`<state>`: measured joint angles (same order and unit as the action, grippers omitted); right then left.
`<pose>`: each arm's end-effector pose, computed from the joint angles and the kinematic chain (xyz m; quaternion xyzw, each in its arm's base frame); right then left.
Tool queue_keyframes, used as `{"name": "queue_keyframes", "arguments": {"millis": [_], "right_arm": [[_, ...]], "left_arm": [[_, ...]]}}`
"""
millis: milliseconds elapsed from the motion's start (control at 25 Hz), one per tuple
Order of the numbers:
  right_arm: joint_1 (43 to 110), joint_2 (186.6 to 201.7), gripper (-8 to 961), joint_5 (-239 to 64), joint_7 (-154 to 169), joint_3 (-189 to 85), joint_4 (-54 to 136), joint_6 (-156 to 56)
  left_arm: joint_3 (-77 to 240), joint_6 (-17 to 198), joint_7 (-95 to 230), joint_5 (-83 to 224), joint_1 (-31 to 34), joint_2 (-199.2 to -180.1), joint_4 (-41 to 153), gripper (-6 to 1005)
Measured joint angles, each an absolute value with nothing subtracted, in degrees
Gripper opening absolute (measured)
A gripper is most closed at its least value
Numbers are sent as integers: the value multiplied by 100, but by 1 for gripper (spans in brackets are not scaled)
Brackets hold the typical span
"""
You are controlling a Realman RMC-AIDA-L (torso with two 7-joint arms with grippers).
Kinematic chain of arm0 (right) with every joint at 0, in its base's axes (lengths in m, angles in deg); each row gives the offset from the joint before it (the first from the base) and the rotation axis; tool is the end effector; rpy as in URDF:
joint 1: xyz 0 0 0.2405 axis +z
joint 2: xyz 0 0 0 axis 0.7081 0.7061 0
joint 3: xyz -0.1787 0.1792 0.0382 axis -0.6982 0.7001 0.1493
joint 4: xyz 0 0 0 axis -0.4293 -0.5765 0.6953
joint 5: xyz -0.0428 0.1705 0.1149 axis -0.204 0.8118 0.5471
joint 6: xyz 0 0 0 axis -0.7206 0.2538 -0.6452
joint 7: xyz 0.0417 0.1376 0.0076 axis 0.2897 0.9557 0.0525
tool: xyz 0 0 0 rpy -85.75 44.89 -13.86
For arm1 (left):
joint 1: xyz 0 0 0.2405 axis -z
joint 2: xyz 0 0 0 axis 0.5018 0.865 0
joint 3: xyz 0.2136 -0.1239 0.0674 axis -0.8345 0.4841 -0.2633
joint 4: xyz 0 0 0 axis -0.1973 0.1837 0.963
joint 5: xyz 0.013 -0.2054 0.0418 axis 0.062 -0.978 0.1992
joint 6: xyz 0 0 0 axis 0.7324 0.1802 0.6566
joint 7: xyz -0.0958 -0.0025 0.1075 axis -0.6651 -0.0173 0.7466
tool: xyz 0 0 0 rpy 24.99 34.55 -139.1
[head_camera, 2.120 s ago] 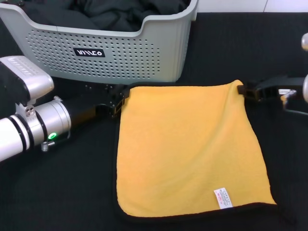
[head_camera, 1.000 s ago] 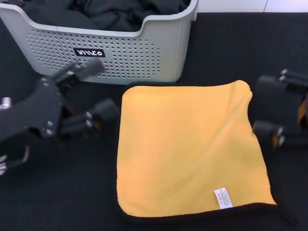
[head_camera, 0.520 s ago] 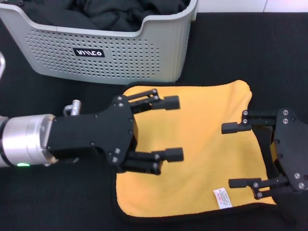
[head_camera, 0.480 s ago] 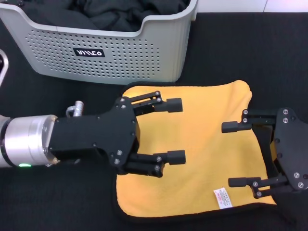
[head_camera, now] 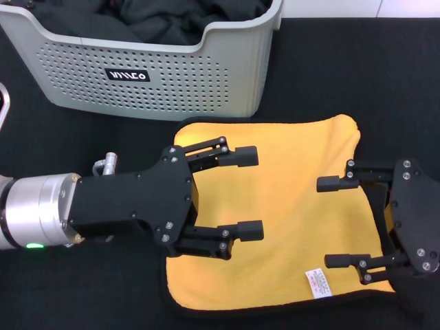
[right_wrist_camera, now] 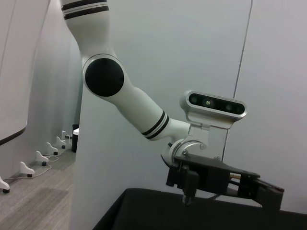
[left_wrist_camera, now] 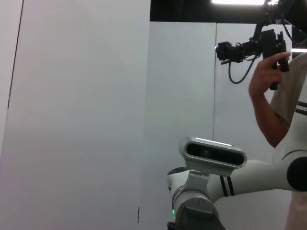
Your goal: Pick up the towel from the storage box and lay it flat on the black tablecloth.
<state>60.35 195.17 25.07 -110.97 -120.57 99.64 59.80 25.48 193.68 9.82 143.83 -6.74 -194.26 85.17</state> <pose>0.1959 0.2593 0.0246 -0.9405 -0.1146 0.3192 0.0224 -0.2188 0.2512 -0.0145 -0.8901 -0.0308 -0.4547 0.0028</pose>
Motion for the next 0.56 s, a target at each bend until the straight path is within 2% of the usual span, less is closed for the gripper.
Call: {"name": "queue_keyframes", "arguments": {"millis": [560], "right_arm": [[6008, 19567, 770, 2574, -11151, -12203, 9773, 5984]], "left_arm": [[2505, 19373, 1340, 14392, -712, -19459, 8145, 858]]}}
